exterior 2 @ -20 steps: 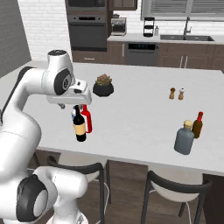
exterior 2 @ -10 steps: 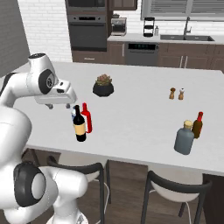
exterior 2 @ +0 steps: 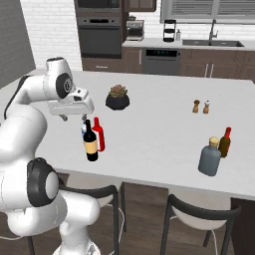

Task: Move the plastic bottles in the middle to the plastics group, and the glass bottles in the middle to the glass group.

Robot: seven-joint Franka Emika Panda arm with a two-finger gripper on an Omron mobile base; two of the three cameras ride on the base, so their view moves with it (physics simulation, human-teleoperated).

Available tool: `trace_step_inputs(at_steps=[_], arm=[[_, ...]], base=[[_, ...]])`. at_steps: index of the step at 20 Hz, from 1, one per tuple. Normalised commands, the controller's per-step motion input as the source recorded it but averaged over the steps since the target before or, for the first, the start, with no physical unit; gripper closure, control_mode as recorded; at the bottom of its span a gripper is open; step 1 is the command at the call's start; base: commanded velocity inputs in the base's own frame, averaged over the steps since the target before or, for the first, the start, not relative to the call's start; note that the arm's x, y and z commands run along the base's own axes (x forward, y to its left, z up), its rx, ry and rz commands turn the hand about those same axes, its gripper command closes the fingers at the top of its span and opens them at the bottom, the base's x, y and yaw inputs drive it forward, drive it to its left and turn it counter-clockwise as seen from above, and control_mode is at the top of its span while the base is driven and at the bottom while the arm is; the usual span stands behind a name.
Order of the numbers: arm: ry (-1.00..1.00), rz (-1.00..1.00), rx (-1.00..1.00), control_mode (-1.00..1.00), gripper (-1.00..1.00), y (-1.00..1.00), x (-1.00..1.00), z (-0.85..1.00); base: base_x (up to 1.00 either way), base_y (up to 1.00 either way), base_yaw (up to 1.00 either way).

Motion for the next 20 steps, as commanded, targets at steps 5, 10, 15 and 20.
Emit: trace_step_inputs(at_steps=[5,10,15,20], arm=[[0.0,0.0,0.0,-1.0,-1.0,-0.21,0.2,-0.34],[-0.01,0.0,0.0,-1.0,-1.0,-0.12,0.17,-0.28],[-0.05,0.0,0.07,-1.0,-1.0,-0.04,0.16,-0.14],[-0.1,0.0,0.08,-1.0,-1.0,0.01,0.16,-0.11]], base=[[0.0,0.0,0.0],[0.0,0.0,0.0],[0.0,0.0,0.0],[0.0,0.0,0.0]])
